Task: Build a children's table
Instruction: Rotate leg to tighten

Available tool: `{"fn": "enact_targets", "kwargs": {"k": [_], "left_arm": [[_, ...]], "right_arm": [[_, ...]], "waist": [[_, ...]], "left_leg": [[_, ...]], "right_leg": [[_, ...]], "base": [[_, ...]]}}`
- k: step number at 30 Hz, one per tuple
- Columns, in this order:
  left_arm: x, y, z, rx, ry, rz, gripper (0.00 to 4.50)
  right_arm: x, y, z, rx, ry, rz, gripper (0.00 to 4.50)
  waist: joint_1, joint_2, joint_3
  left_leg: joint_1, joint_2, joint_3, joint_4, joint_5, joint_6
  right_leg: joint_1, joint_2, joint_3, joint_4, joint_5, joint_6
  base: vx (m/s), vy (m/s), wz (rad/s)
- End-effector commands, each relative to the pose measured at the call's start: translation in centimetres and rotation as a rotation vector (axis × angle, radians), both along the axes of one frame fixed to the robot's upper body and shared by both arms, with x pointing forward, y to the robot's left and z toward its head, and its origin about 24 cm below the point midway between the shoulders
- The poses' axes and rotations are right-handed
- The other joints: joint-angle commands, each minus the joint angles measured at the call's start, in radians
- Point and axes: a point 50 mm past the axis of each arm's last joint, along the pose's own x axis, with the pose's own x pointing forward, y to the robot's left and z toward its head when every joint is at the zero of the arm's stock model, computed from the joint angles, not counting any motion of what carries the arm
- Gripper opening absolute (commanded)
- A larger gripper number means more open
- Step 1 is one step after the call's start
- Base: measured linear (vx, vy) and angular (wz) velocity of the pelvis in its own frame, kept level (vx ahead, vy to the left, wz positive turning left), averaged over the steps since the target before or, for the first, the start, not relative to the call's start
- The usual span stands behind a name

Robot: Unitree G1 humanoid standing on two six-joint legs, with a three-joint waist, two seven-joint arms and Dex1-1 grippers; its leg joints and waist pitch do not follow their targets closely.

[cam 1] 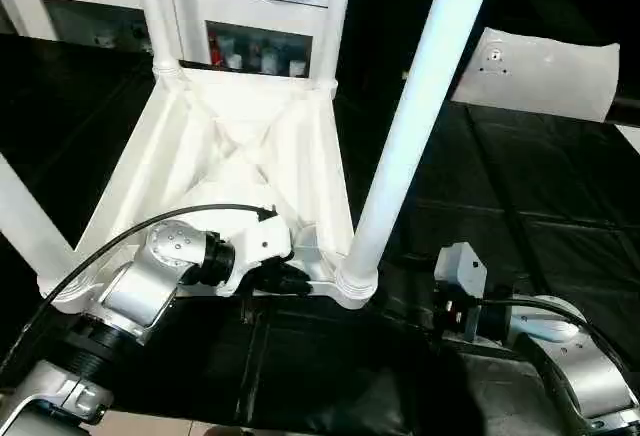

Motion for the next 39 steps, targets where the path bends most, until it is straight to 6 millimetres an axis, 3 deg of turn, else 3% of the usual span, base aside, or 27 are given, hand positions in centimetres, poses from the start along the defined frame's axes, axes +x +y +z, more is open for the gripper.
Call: {"fn": "enact_targets", "kwargs": {"k": [1,9,14,17,25,31,39], "left_arm": [[-0.2,-0.2,0.1,-0.017,0.003,-0.013,0.10],[-0.5,0.6,-1.0,0.117,-0.009,-0.045,0.10],[-0.2,0.4,-0.7,0.078,0.001,-0.008,0.10],[-0.1,0.2,-0.5,0.053,-0.002,-0.009,0.45],[-0.2,0.0,-0.4,0.053,-0.023,-0.048,0.62],[-0.2,-0.1,-0.1,0.007,-0.007,-0.047,0.10],[-0.7,-0.5,0.0,-0.039,0.041,-0.110,0.02]], "right_arm": [[0.3,-0.2,0.3,-0.012,-0.019,0.003,4.50],[1.0,-0.4,0.6,-0.024,-0.032,0.016,4.50],[1.2,-0.5,0.7,-0.028,-0.034,0.020,4.50],[1.2,-0.5,0.7,-0.028,-0.034,0.022,4.50],[1.3,-0.4,0.6,-0.025,-0.036,0.025,4.50],[1.3,-0.4,0.6,-0.024,-0.036,0.028,4.50],[1.5,-0.3,0.6,-0.027,-0.028,0.048,4.50]], "waist": [[0.002,0.015,-0.050],[-0.003,0.011,-0.049],[-0.002,0.009,-0.047],[-0.001,0.010,-0.046],[0.002,0.013,-0.051],[0.002,0.012,-0.051],[0.002,0.009,-0.053]], "left_leg": [[0.017,0.080,-0.030,-0.086,-0.173,0.030],[0.018,0.080,-0.028,-0.084,-0.171,0.035],[0.019,0.080,-0.027,-0.085,-0.186,0.028],[0.020,0.080,-0.028,-0.086,-0.199,0.022],[0.018,0.080,-0.028,-0.083,-0.151,0.039],[0.019,0.080,-0.027,-0.083,-0.159,0.038],[0.017,0.078,-0.025,-0.079,-0.123,0.057]], "right_leg": [[0.030,-0.096,0.049,-0.062,-0.072,-0.253],[0.029,-0.096,0.050,-0.063,-0.084,-0.252],[0.027,-0.096,0.051,-0.066,-0.117,-0.249],[0.026,-0.097,0.051,-0.069,-0.147,-0.241],[0.028,-0.095,0.049,-0.060,-0.061,-0.252],[0.029,-0.096,0.049,-0.060,-0.065,-0.260],[0.031,-0.096,0.049,-0.057,-0.028,-0.268]], "base": [[0.000,0.000,0.00],[0.000,0.000,0.00],[0.000,0.000,0.00],[0.000,0.000,0.00],[0.000,0.000,0.00],[0.000,0.000,0.00],[0.000,0.000,0.00]]}}
